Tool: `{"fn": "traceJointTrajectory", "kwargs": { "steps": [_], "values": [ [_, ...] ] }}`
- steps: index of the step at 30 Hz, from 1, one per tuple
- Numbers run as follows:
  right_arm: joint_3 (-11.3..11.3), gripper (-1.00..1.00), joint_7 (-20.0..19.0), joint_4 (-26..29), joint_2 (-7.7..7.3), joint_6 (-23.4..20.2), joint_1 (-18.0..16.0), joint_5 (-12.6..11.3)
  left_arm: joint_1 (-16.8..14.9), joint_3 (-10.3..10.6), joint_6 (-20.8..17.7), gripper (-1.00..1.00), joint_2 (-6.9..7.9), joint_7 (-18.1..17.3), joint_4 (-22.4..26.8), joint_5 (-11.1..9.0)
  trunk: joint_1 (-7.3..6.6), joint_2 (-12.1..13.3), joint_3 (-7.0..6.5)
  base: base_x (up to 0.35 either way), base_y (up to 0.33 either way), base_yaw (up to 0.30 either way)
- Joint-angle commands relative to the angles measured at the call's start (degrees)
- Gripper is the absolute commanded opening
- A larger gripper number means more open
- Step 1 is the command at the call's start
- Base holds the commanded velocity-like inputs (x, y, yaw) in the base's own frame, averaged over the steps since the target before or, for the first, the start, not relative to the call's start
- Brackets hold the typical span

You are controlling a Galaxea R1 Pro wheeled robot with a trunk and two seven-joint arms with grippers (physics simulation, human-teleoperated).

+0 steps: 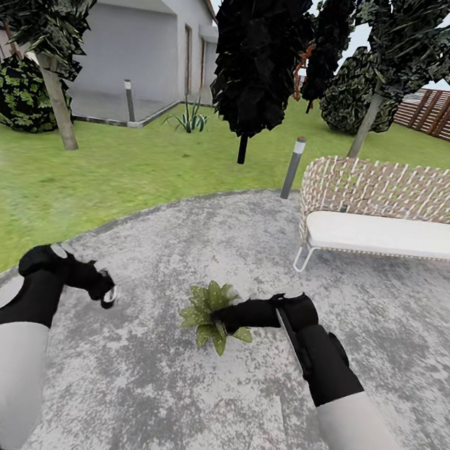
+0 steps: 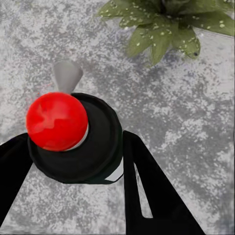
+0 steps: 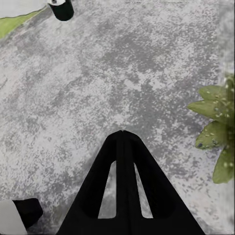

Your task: Pick up the pesticide atomizer in the garden and spray insectifuge to fully cover both potted plants in the garden.

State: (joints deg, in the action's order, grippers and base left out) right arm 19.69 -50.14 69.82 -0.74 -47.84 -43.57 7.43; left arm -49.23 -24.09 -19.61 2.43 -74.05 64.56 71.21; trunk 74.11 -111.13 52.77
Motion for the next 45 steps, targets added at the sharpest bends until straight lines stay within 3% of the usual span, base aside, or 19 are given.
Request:
{"fn": "traceJointTrajectory", "kwargs": {
  "steps": [1, 2, 3, 4, 5, 9, 11, 14, 15, 18, 19, 20, 23, 26, 29, 35, 40, 43, 45],
  "values": [
    [-2.25, -1.00, 2.22, -0.04, -0.04, 0.46, -0.04, 0.55, 0.13, -5.48, -0.36, -1.00, -0.09, 0.22, 0.04, -0.22, -0.01, -0.02, 0.05, 0.000, 0.000, 0.000],
    [-5.09, -1.00, 5.64, -0.08, -0.05, 0.81, -0.02, 0.55, 0.36, -9.62, 0.27, -1.00, -0.12, 0.54, 0.04, -0.65, -0.01, -0.02, 0.05, 0.000, 0.000, 0.000],
    [-7.05, 1.00, 8.04, -0.10, -0.02, 0.94, -0.02, 0.56, 0.88, -12.10, 1.17, -1.00, -0.13, 0.70, 0.04, -0.93, -0.01, -0.02, 0.05, 0.000, 0.000, 0.000],
    [-9.75, 1.00, 11.22, -0.11, 0.03, 1.13, -0.01, 0.56, 2.78, -16.10, 3.71, -1.00, -0.16, 1.26, 0.04, -1.40, -0.01, -0.02, 0.05, 0.000, 0.000, 0.000],
    [-10.94, 1.00, 12.59, -0.11, 0.05, 1.49, 0.09, 0.57, 4.28, -18.66, 5.64, -1.00, -0.18, 2.12, 0.04, -1.75, -0.01, -0.02, 0.05, 0.000, 0.000, 0.000],
    [-13.30, 1.00, 14.71, -0.18, 0.05, 8.75, 2.13, 0.53, 8.00, -28.35, 11.07, -1.00, -1.59, 9.87, 0.04, -4.31, -0.01, -0.02, 0.05, 0.000, 0.000, 0.000],
    [-14.99, 1.00, 14.87, -0.20, 0.04, 11.71, 4.81, 0.50, 8.88, -31.41, 11.78, -1.00, -1.88, 12.42, 0.04, -5.42, -0.01, -0.02, 0.05, 0.000, 0.000, 0.000],
    [-20.34, 1.00, 15.02, -0.23, 0.04, 14.93, 9.23, 0.53, 10.53, -35.52, 13.62, -1.00, -2.45, 14.13, -0.01, -7.06, -0.01, -0.02, 0.05, 0.000, 0.000, 0.000],
    [-22.51, 1.00, 15.04, -0.32, 0.03, 16.55, 10.42, 0.55, 10.98, -36.39, 14.57, -1.00, -2.76, 14.37, -0.02, -7.28, -0.01, -0.02, 0.05, 0.000, 0.000, 0.000],
    [-32.41, 1.00, 15.09, -3.65, 0.07, 23.83, 13.34, 0.57, 11.82, -39.34, 17.09, -1.00, -3.37, 14.72, -0.06, -7.56, -0.01, -0.02, 0.05, 0.000, 0.000, 0.000],
    [-36.02, 1.00, 15.08, -5.93, 0.10, 25.81, 13.68, 0.59, 11.90, -40.32, 17.40, -1.00, -3.57, 14.76, -0.12, -7.57, -0.01, -0.02, 0.05, 0.000, 0.000, 0.000],
    [-41.17, 1.00, 15.08, -9.64, 0.16, 28.44, 13.99, 0.62, 12.03, -41.73, 17.74, -1.00, -4.21, 14.80, -0.45, -7.54, -0.01, -0.02, 0.05, 0.000, 0.000, 0.000],
    [-48.18, 1.00, 15.64, -18.41, 0.15, 34.94, 14.23, 0.65, 13.26, -45.18, 19.57, -1.00, -4.94, 16.11, -0.82, -7.50, -0.01, -0.02, 0.05, 0.000, 0.000, 0.000],
    [-49.94, 1.00, 19.57, -24.87, 0.06, 40.13, 14.29, 0.72, 13.86, -46.56, 20.51, -1.00, -5.20, 21.80, -1.38, -7.49, -0.01, -0.02, 0.05, 0.000, 0.000, 0.000],
    [-50.23, 1.00, 20.33, -27.80, 0.00, 41.05, 14.30, 0.69, 13.96, -46.78, 20.59, -1.00, -5.26, 24.40, -4.13, -7.49, -0.01, -0.02, 0.05, 0.000, 0.000, 0.000],
    [-50.36, 1.00, 20.43, -29.65, -0.10, 41.15, 14.30, 0.66, 13.98, -46.83, 20.56, -1.00, -5.27, 25.09, -8.72, -7.32, -0.01, -0.02, 0.05, 0.000, 0.000, 0.000],
    [-50.37, 1.00, 20.52, -29.77, -0.26, 41.26, 14.30, 0.66, 13.98, -46.76, 20.47, -1.00, -5.25, 24.77, -9.07, -7.31, -0.01, -0.02, 0.05, 0.000, 0.000, 0.000],
    [-50.40, 1.00, 20.64, -30.31, -1.61, 41.12, 14.30, 0.55, 13.98, -46.75, 20.42, -1.00, -5.29, 24.69, -9.09, -7.27, -0.01, -0.02, 0.05, 0.000, 0.000, 0.000],
    [-50.50, 1.00, 20.63, -33.05, -3.51, 40.96, 14.30, 0.38, 13.98, -46.75, 20.40, -1.00, -5.31, 24.67, -9.10, -7.29, -0.01, -0.02, 0.05, 0.000, 0.000, 0.000]
  ]
}}
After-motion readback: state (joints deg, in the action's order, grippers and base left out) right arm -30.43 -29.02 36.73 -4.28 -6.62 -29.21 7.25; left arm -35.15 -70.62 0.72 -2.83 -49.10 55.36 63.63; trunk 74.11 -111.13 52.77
